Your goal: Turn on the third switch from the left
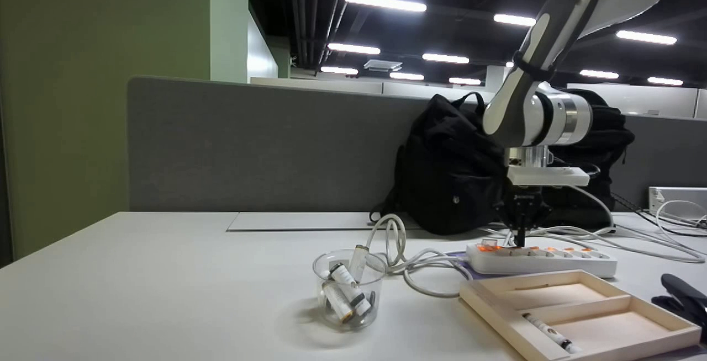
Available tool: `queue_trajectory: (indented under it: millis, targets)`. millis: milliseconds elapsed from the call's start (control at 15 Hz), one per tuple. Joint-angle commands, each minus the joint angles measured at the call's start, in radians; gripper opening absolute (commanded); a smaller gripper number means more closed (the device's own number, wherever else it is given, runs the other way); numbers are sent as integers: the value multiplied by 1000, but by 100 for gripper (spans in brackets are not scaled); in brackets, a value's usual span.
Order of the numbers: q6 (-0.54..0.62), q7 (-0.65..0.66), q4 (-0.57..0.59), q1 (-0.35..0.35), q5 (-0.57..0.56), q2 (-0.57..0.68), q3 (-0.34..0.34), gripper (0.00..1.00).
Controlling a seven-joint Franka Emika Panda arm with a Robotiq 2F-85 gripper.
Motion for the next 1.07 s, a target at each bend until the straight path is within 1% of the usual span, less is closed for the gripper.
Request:
queue_trajectory:
  millis: [0, 267, 400, 600, 800, 933, 1000]
  targets:
    - [-16, -1, 29, 7, 15, 25, -15, 0]
    - [2, -19, 20, -4, 25, 24, -4, 0]
    - [3, -40, 18, -21, 42, 29, 9, 0]
    - [-5, -92, 25, -66, 104, 46, 38, 0]
    - [-15, -119, 33, -97, 166, 51, 53, 0]
    - [-38, -142, 31, -116, 205, 21, 73, 0]
    - [-57, -128, 29, -110, 212, -6, 67, 0]
